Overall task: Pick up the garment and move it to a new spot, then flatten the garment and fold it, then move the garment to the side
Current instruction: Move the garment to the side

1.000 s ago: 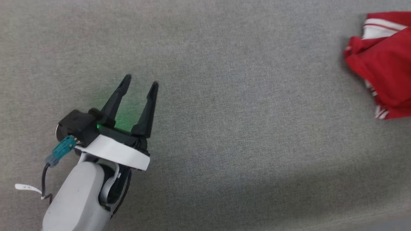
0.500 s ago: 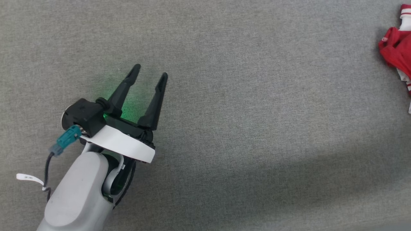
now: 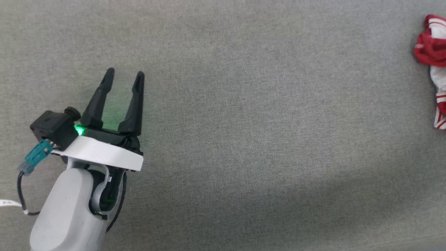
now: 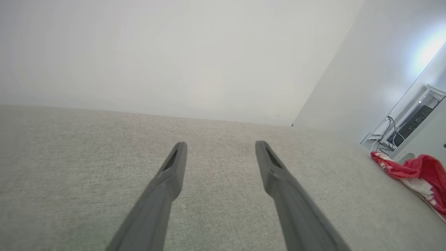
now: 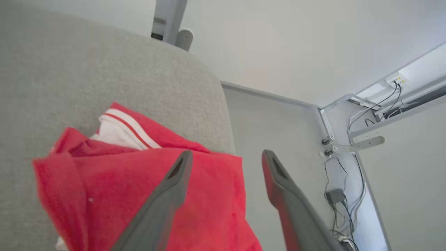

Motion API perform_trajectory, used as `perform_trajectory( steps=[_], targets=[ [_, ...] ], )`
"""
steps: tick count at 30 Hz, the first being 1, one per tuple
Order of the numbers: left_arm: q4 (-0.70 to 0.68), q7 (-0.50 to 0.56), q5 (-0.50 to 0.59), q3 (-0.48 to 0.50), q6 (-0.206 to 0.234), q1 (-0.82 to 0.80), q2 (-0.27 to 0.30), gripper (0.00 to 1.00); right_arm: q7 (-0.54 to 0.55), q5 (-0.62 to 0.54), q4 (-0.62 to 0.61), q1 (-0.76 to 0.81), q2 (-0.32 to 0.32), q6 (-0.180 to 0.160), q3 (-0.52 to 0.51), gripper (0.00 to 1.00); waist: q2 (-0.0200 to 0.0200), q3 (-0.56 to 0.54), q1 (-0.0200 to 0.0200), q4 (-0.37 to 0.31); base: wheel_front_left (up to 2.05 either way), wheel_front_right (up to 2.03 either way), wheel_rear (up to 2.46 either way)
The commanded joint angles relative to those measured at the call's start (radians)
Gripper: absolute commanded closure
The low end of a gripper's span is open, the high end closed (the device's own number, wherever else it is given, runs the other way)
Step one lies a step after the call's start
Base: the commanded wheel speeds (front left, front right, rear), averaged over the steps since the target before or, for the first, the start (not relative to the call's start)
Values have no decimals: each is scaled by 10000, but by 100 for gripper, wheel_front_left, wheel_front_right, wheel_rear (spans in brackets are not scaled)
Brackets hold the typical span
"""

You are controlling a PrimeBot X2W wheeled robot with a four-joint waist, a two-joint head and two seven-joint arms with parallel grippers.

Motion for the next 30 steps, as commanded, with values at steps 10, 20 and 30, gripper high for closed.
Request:
perform_trajectory(
  steps=[10, 20, 30],
  targets=[
    [230, -47, -97, 632, -36, 557, -331, 0, -960, 823, -458, 534, 808, -6, 352, 0, 0, -937, 0, 149, 0, 0, 0],
    [307, -47, 453, 1671, -34, 1339, -697, 0, -2330, 1485, -937, 1767, 1667, -6, 391, 0, 0, -1842, 0, 515, 0, 0, 0],
    [399, -48, 798, 2292, -35, 2200, -635, 0, -3334, 1518, -1593, 3134, 2521, -6, 165, 0, 0, -2742, 0, 837, 0, 0, 0]
  ],
)
